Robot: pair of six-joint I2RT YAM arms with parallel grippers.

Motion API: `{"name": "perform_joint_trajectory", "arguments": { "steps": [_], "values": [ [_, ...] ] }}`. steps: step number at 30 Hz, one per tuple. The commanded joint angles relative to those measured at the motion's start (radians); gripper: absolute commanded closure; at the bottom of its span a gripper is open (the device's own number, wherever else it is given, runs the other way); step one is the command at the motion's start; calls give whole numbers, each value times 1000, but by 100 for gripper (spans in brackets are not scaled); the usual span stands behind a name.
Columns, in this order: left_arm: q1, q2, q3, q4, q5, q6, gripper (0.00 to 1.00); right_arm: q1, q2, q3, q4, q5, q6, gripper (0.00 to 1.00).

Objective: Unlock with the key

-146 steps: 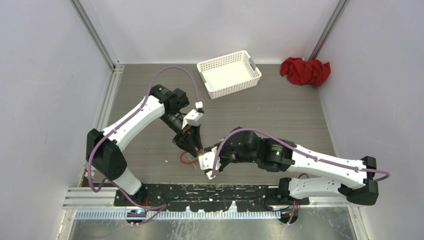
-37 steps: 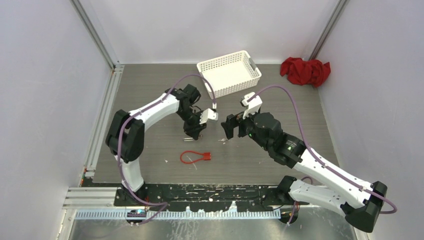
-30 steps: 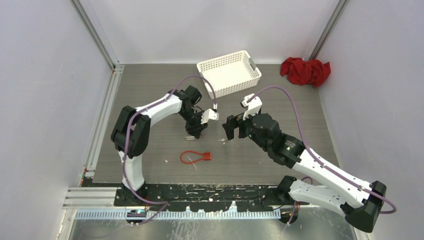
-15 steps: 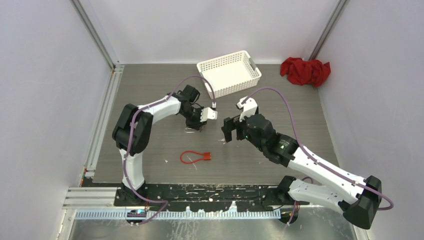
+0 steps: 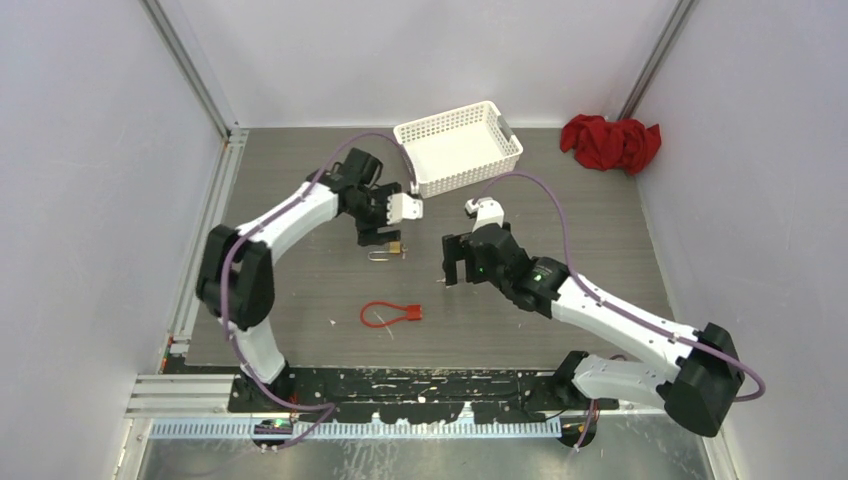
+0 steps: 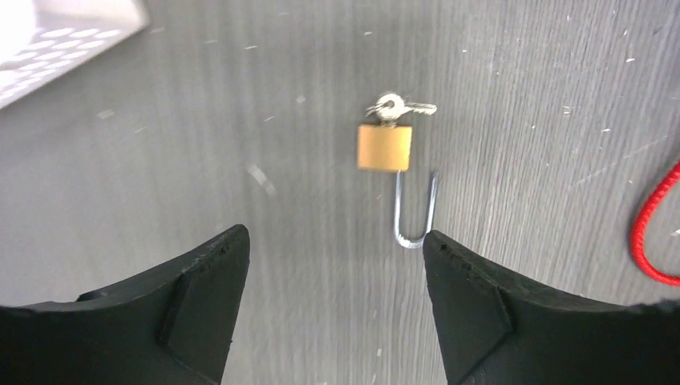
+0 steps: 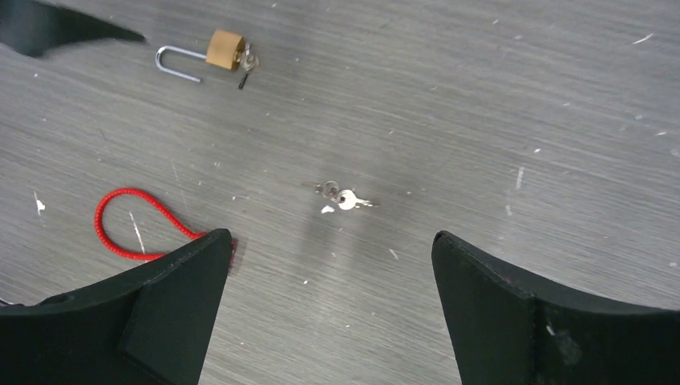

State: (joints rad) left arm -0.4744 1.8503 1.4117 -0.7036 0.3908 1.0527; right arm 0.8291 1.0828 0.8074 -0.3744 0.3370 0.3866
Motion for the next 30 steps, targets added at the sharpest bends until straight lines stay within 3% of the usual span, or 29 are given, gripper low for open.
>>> {"name": "perform_joint_trajectory", "arguments": {
  "steps": [1,7,14,30],
  "values": [
    [22,-231,7,-16,-71,-93,19,36,82,9,46,-57,87,0],
    [104,-396,-18,-22,-144,-255,1,212,267,53,88,-6,169,0],
    [146,-488,-12,-193,-132,-304,1,321,453,97,157,51,247,11],
    [145,-678,-227,-235,53,-327,0,335,540,94,229,100,281,30]
  ]
}}
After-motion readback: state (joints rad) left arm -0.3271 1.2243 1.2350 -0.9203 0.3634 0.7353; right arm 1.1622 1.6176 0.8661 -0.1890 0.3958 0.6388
